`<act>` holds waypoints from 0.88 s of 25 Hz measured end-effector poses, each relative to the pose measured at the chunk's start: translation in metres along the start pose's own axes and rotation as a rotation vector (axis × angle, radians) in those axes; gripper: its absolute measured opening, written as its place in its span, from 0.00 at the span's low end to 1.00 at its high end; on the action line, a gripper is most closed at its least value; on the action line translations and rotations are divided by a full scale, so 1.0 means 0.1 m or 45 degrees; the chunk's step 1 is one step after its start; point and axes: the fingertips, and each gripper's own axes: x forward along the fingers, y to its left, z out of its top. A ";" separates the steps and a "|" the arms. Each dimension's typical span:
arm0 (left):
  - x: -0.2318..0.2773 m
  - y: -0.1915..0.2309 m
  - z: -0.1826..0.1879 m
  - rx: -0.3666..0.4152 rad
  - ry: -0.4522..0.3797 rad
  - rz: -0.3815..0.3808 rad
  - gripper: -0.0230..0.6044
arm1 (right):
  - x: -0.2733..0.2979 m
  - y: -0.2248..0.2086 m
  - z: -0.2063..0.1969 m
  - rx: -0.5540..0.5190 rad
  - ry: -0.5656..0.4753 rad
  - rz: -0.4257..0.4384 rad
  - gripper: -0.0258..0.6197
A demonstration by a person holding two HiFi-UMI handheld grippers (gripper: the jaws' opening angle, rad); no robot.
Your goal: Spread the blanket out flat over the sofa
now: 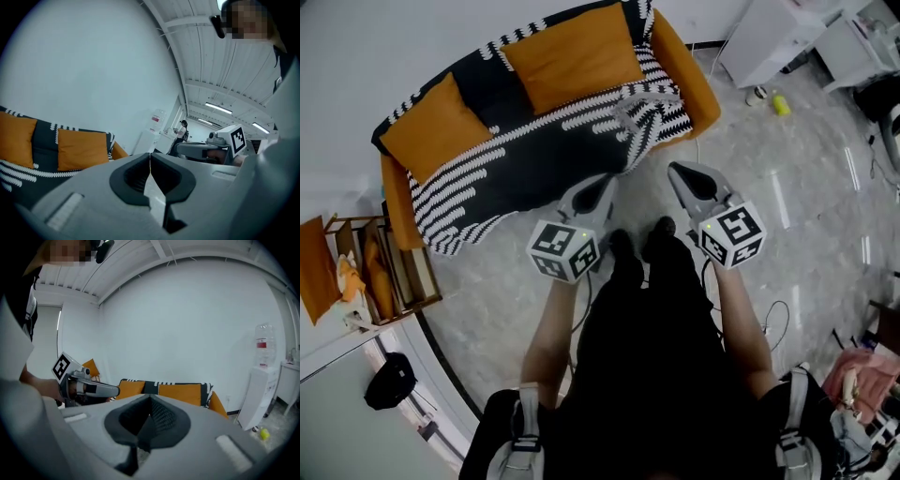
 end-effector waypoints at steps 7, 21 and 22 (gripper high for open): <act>0.28 0.19 -0.02 -0.033 0.039 0.029 0.06 | 0.24 -0.26 -0.11 0.044 0.049 0.032 0.04; 1.52 0.74 0.31 -0.039 0.135 0.075 0.06 | 1.10 -1.35 0.08 0.097 0.097 0.116 0.04; 1.65 0.76 0.33 -0.039 0.144 0.078 0.06 | 1.16 -1.46 0.08 0.105 0.104 0.123 0.04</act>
